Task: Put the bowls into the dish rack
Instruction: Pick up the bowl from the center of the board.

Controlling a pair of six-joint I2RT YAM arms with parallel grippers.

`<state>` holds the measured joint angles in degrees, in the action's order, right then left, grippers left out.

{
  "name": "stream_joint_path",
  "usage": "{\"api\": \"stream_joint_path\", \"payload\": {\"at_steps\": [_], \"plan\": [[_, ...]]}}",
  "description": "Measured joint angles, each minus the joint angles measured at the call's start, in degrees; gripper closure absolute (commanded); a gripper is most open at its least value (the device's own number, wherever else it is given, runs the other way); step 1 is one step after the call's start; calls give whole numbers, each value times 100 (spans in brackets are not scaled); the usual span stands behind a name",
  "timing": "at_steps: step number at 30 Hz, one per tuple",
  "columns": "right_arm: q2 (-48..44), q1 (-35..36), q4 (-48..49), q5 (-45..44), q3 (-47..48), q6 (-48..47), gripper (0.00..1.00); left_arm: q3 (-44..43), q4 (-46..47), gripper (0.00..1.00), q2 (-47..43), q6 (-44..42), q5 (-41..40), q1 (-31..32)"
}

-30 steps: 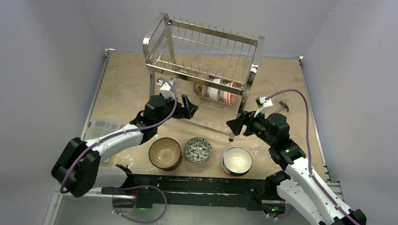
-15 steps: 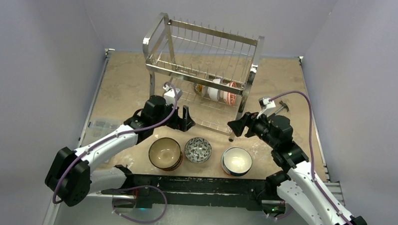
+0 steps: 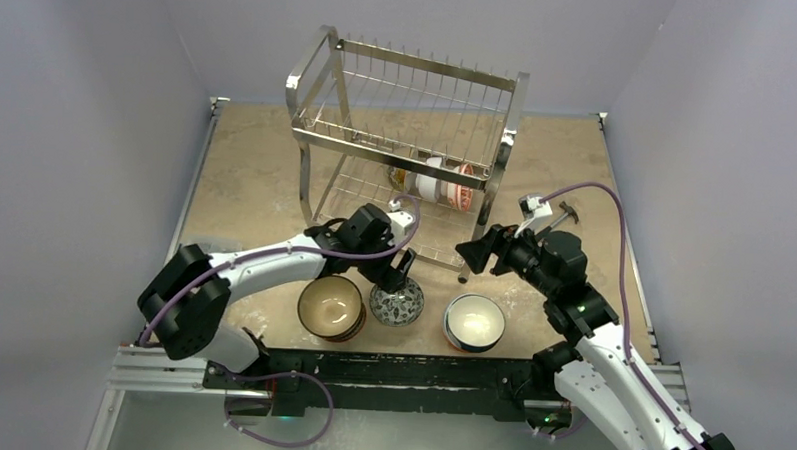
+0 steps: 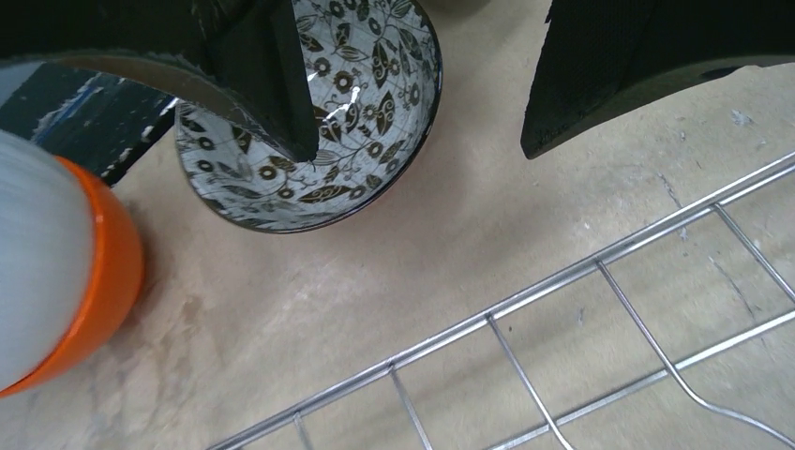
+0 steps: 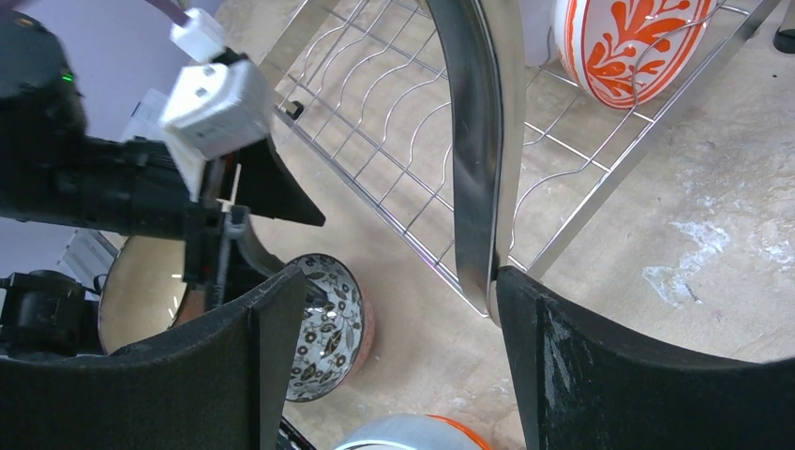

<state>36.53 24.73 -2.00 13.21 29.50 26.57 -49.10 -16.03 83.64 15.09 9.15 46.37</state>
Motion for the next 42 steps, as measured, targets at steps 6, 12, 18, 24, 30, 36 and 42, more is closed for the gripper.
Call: {"api": "stream_joint_path", "payload": {"at_steps": [6,12,18,24,30,36,42], "plan": [[-72,0,-61,44,0,35,23,-9,-212,32,334,-111,-155,90],[-72,0,-96,127,0,42,23,-9,-160,47,529,-125,-201,219],[-72,0,-116,136,0,42,23,-2,13,66,682,-107,-173,273],[-72,0,-120,138,0,44,23,15,192,87,717,-70,-140,295],[-83,0,-155,136,0,44,23,197,481,100,511,79,-13,317],[-146,0,-199,136,0,44,23,595,684,100,7,304,-57,317],[-144,0,-203,155,0,46,22,793,909,100,-721,575,-260,317]]}}
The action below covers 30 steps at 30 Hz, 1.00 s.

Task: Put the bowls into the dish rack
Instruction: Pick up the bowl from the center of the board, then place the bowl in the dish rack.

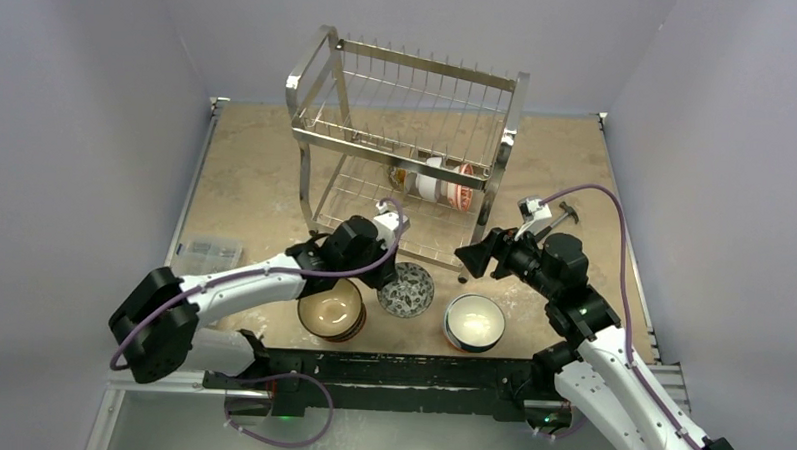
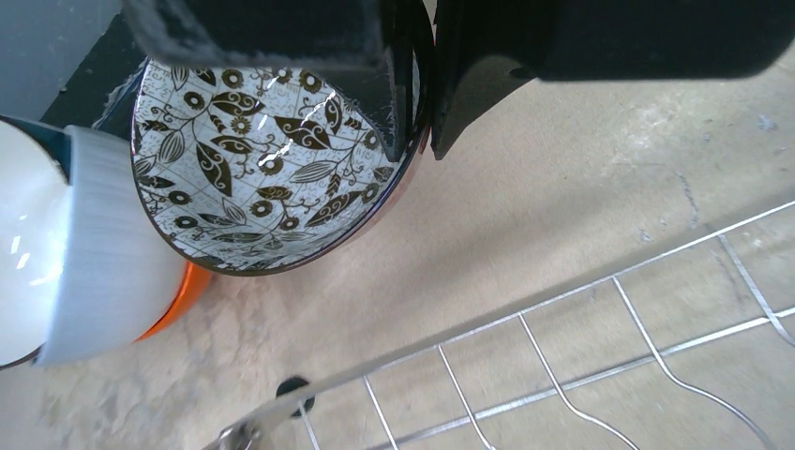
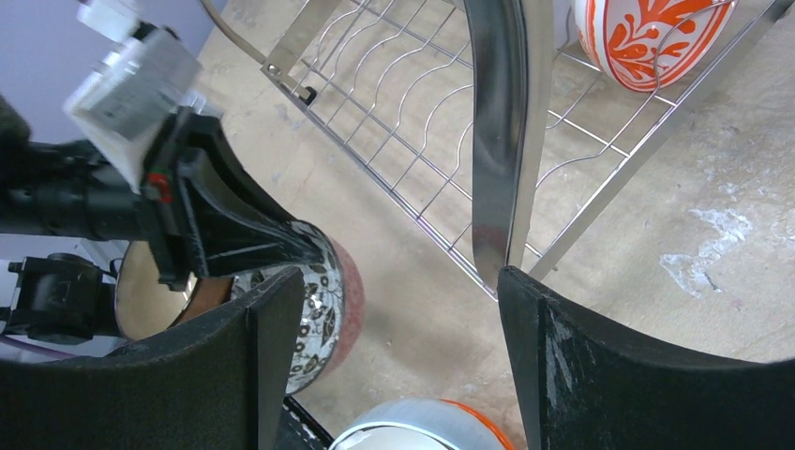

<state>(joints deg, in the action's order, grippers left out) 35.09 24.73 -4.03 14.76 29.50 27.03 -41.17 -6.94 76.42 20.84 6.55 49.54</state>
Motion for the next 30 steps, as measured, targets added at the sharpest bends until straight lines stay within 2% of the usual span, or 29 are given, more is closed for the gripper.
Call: {"api": "stream_joint_path", "payload": {"at_steps": [7,10,21,30], "plan": [[2,0,2,125,0,39,7,278,348,100,-925,286,-387,0],[2,0,2,151,0,48,3,466,490,100,-1318,474,-651,0],[-232,0,-105,168,26,103,1,1005,859,100,-2330,1311,-1567,0],[-498,0,-96,326,101,118,1,1460,1460,100,-2728,1611,-1534,0]]}}
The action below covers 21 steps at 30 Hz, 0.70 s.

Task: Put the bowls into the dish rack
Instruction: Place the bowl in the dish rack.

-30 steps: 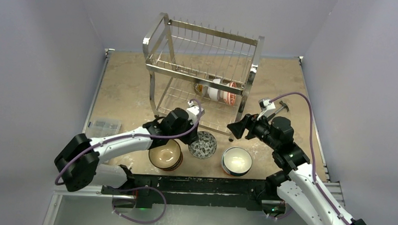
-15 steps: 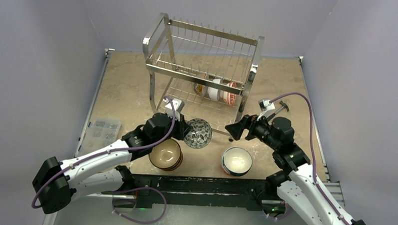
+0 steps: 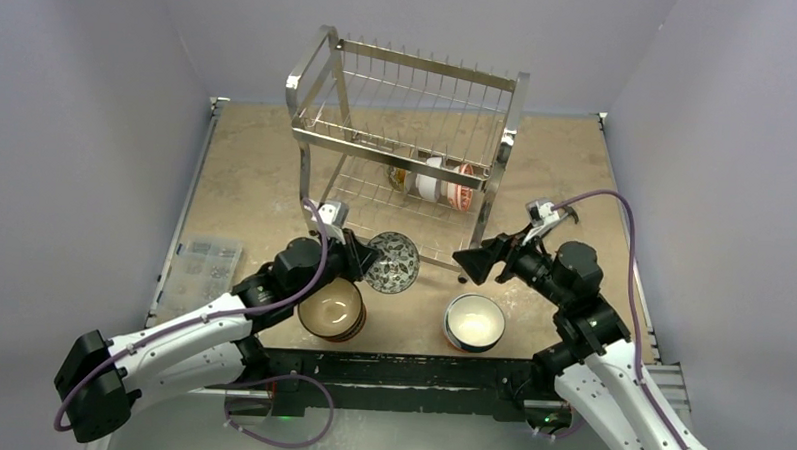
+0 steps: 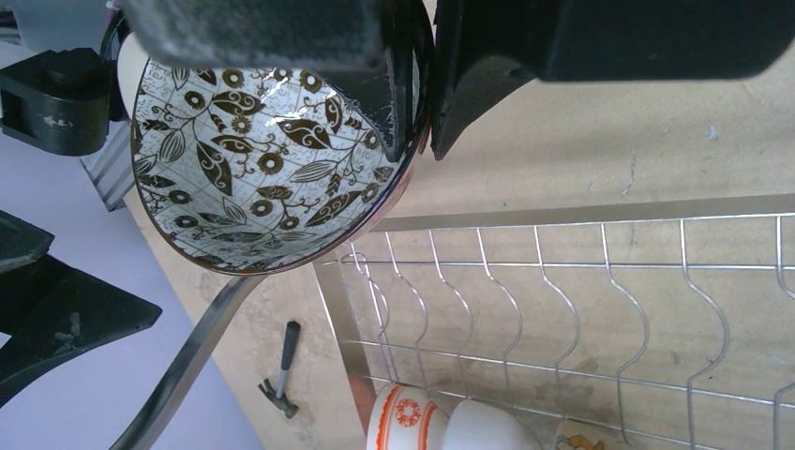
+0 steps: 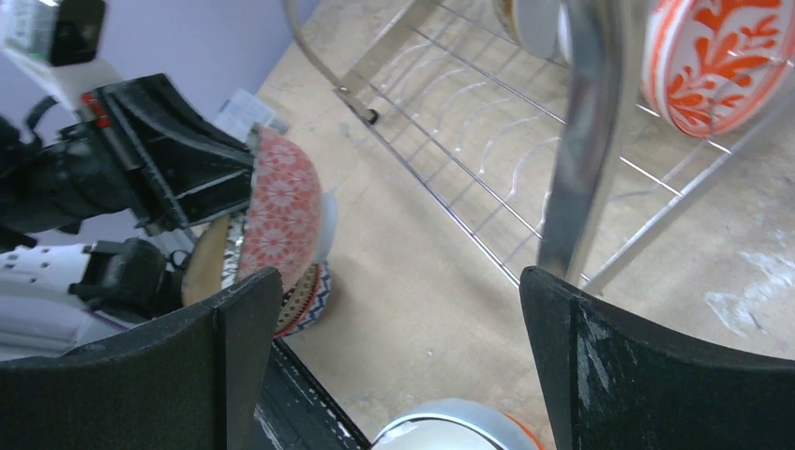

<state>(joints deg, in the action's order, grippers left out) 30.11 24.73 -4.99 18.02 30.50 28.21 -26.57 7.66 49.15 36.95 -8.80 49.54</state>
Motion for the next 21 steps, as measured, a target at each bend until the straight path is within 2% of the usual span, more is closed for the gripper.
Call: {"api": "stream_joint_path", "payload": {"at_steps": [4,11,16,21], "plan": [[-109,0,470,452,-190,164,1,-55,76,100,166,39,125,0],[157,2,1412,1239,-702,667,2,-586,35,100,1224,44,570,83],[450,42,1875,1585,-1012,992,3,-1027,-114,100,1786,-33,415,647],[737,155,2083,1611,-1189,1152,11,-1598,-424,100,2159,-192,-179,1384]]}}
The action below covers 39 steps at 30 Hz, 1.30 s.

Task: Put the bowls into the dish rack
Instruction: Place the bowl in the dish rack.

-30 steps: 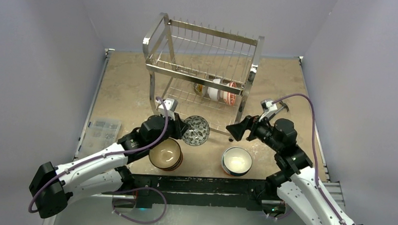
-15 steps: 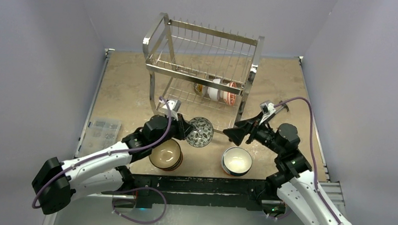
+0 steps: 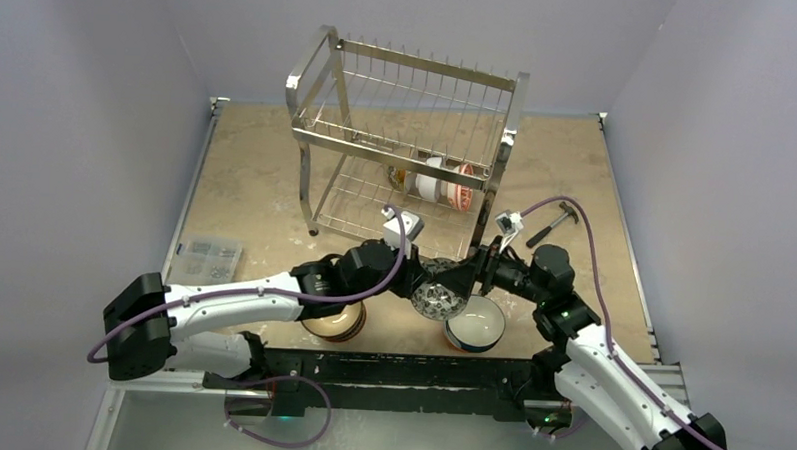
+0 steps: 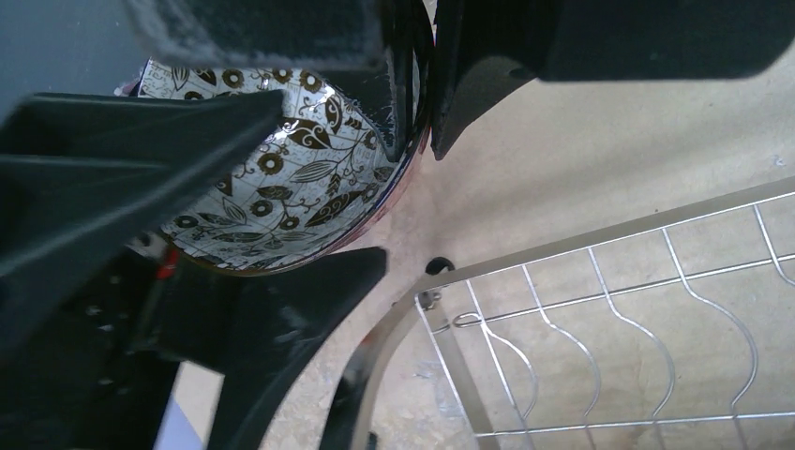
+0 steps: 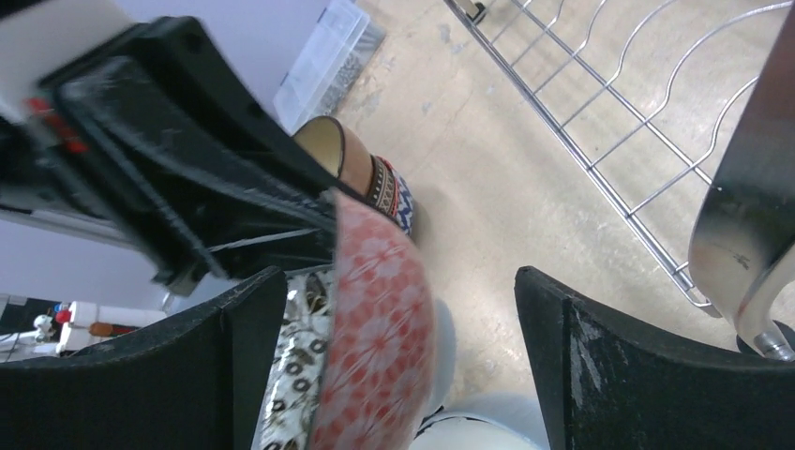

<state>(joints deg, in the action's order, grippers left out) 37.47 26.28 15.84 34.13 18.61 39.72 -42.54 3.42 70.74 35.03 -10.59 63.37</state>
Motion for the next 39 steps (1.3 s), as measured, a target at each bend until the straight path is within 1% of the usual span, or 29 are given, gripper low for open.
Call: {"api": "stream_joint_path", "payload": {"at_steps": [3,5,6,7,10,11,14,16,19,20,23,25,26,27,29,30,31,33,36,38,39], "plan": [[138,31,31,-2,-50,28,26,-212,-114,100,66,-33,-315,269],[151,35,44,-2,-57,35,34,-278,-157,100,68,-42,-461,317],[146,35,50,-2,-57,31,34,-304,-190,100,72,-59,-520,319],[138,35,66,-9,-57,37,32,-339,-238,100,85,-70,-590,330],[94,39,42,-13,-57,-4,20,-474,-494,100,173,-120,-885,352],[76,39,24,-13,-57,-17,18,-507,-579,100,184,-125,-951,361],[63,39,-35,-33,-48,-94,16,-568,-802,100,190,-151,-1191,409],[66,39,-79,-37,-31,-138,18,-579,-907,100,190,-162,-1311,428],[107,42,-125,-39,13,-203,26,-579,-951,100,190,-162,-1397,448],[125,42,-133,-39,24,-229,31,-579,-955,100,190,-162,-1421,452],[271,42,-162,-35,57,-289,48,-581,-986,100,190,-162,-1440,457],[323,42,-205,-37,63,-326,65,-584,-1008,100,190,-162,-1462,457],[337,42,-221,-42,70,-343,71,-584,-1012,99,190,-162,-1473,457],[343,42,-234,-57,83,-339,78,-584,-1021,94,188,-160,-1486,459],[363,46,-330,-227,105,-345,93,-584,-962,80,166,-136,-1530,472],[387,46,-363,-319,114,-402,98,-584,-896,72,144,-87,-1574,496],[409,55,-426,-396,118,-474,100,-586,-831,61,116,-48,-1585,501],[474,74,-612,-479,118,-518,100,-610,-518,43,-7,57,-1495,544],[409,87,-671,-415,129,-527,100,-601,-586,17,-273,24,-1593,544],[372,87,-680,-417,155,-529,100,-540,-590,5,-407,28,-1639,505],[358,87,-680,-417,175,-529,100,-492,-588,2,-468,31,-1652,490]]}}
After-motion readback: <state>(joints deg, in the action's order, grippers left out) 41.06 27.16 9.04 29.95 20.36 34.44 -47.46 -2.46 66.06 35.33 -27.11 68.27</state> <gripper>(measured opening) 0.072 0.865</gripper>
